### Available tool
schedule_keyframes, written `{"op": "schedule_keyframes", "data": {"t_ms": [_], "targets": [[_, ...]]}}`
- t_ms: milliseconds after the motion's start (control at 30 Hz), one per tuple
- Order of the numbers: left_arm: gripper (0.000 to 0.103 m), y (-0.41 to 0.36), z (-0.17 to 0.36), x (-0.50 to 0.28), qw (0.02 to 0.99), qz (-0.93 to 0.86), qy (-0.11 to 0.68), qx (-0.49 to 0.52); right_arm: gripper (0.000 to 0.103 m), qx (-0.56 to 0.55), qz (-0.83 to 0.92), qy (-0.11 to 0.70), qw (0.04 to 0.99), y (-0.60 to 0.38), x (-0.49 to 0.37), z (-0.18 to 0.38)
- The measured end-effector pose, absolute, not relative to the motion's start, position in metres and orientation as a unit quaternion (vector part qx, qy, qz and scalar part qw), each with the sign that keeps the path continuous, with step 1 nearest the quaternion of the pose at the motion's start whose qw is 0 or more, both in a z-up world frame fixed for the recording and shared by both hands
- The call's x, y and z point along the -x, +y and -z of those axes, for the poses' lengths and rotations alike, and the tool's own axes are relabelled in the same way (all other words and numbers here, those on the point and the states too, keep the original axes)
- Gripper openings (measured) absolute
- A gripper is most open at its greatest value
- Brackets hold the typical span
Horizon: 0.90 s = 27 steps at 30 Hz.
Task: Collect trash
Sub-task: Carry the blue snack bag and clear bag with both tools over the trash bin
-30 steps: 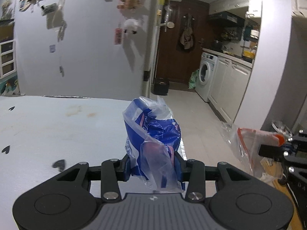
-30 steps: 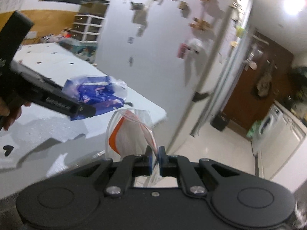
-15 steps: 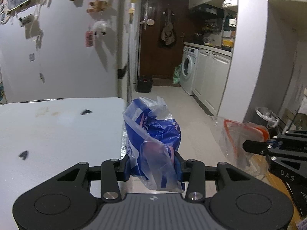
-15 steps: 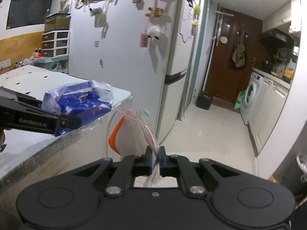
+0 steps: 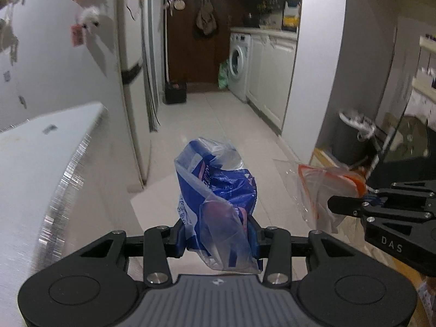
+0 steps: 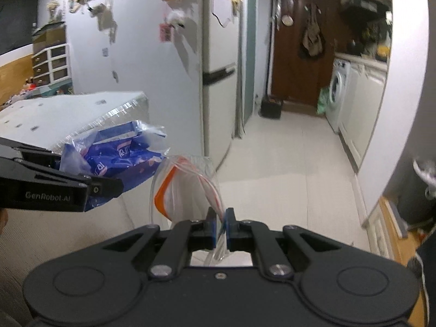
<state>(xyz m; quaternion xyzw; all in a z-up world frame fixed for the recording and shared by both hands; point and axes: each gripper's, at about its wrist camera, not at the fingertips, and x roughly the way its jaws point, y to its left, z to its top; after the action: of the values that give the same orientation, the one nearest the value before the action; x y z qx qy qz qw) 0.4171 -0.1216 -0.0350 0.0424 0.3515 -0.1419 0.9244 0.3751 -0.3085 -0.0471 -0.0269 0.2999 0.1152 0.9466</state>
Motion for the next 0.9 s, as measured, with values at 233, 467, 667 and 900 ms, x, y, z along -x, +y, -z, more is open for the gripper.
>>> {"op": "schedule_keyframes", "data": {"t_ms": [233, 467, 667, 900], "targets": [[0.043, -0.141, 0.097, -0.444, 0.895, 0.149, 0.419, -0.046, 0.006, -0.008, -0.094, 0.366, 0.926, -0.338, -0.396, 0.101], [0.044, -0.137, 0.157, -0.469, 0.869, 0.133, 0.475, -0.036, 0.006, -0.045, -0.091, 0.436, 0.894, -0.343, -0.428, 0.153], [0.044, -0.129, 0.194, -0.494, 0.842, 0.128, 0.524, -0.007, 0.007, -0.091, -0.095, 0.501, 0.856, -0.334, -0.456, 0.201], [0.044, -0.117, 0.246, -0.517, 0.798, 0.111, 0.592, 0.008, 0.007, -0.124, -0.074, 0.57, 0.809, -0.332, -0.484, 0.257]]}}
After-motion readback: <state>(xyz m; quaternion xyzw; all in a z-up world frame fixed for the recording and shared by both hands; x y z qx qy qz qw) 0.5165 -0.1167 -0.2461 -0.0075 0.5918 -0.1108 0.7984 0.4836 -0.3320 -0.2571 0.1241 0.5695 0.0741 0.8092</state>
